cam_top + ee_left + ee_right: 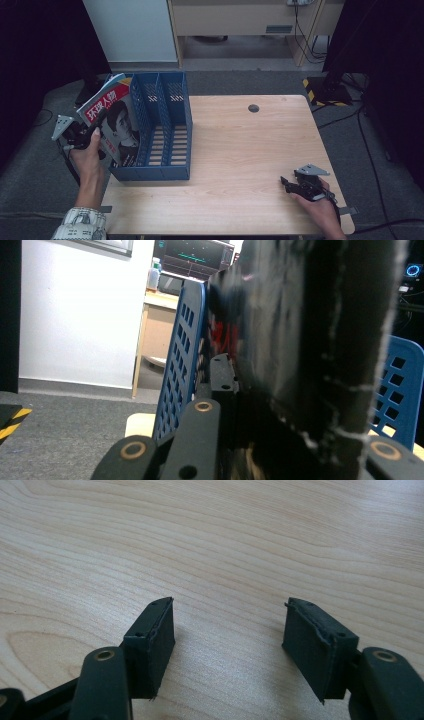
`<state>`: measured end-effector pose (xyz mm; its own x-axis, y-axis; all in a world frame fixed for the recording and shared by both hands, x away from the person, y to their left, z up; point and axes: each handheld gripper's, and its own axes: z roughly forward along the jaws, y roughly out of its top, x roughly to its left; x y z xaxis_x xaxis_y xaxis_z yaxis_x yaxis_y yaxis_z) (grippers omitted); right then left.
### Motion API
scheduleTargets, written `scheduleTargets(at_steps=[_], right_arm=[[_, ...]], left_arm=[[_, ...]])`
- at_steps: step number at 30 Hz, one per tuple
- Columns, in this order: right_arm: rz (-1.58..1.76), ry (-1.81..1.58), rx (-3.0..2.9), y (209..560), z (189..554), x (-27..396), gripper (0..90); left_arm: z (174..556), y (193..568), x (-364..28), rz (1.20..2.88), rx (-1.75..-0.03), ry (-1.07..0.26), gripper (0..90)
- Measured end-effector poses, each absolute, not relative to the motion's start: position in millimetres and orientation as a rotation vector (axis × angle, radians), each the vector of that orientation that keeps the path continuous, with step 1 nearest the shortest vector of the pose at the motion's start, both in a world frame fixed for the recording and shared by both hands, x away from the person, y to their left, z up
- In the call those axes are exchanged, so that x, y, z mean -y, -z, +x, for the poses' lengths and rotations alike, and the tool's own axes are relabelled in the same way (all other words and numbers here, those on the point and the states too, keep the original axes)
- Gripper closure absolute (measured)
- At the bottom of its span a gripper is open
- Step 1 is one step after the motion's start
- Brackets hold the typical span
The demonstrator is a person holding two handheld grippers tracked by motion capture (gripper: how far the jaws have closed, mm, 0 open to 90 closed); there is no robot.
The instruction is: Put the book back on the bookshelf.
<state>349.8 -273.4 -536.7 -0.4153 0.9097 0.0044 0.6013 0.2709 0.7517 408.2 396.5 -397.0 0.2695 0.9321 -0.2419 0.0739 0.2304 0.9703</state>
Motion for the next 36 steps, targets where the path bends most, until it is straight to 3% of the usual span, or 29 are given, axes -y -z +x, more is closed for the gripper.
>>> scheduleTargets(at_steps=[36], right_arm=[[1.365,-0.963,-2.116,537,350,273,36.9]], left_arm=[[403,408,-403,1.239,-1.224,-0.787,83.9]])
